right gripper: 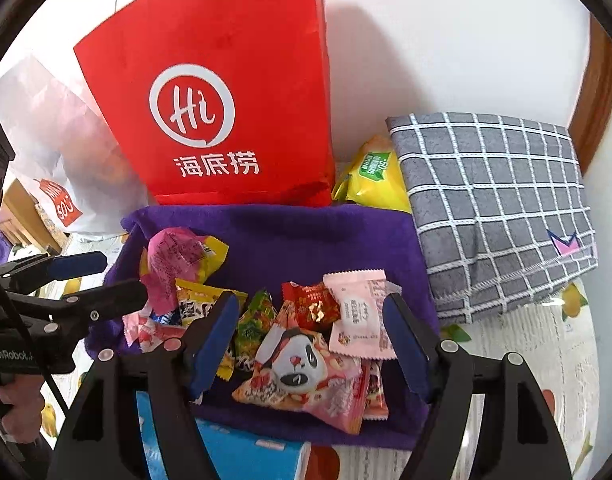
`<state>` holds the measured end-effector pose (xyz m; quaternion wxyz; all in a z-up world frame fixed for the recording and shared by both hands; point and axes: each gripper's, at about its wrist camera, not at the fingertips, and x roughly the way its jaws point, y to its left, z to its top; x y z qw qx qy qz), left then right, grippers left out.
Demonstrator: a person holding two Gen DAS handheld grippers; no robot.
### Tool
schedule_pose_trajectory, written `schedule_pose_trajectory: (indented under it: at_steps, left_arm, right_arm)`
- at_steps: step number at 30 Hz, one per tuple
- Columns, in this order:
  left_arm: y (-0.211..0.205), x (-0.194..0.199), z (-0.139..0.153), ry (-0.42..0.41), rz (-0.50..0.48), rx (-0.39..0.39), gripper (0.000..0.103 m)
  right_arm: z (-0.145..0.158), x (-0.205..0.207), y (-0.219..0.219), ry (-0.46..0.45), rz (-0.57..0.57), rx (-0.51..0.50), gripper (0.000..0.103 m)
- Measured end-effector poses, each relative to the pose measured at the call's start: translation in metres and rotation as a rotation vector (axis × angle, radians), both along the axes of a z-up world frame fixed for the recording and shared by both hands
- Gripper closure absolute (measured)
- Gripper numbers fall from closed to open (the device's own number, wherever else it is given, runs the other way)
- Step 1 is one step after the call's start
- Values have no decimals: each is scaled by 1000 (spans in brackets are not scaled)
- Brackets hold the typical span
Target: Organize snacks
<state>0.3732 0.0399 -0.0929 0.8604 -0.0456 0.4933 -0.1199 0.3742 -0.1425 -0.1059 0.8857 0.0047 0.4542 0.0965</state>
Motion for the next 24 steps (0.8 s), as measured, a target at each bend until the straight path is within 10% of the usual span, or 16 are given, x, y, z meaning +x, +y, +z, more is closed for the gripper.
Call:
schedule_pose_trajectory:
  at_steps: [24]
  left_arm:
    - [-1, -143, 63, -145, 53, 16, 17]
  right_arm:
    - [71, -132, -16, -56, -43, 16, 29]
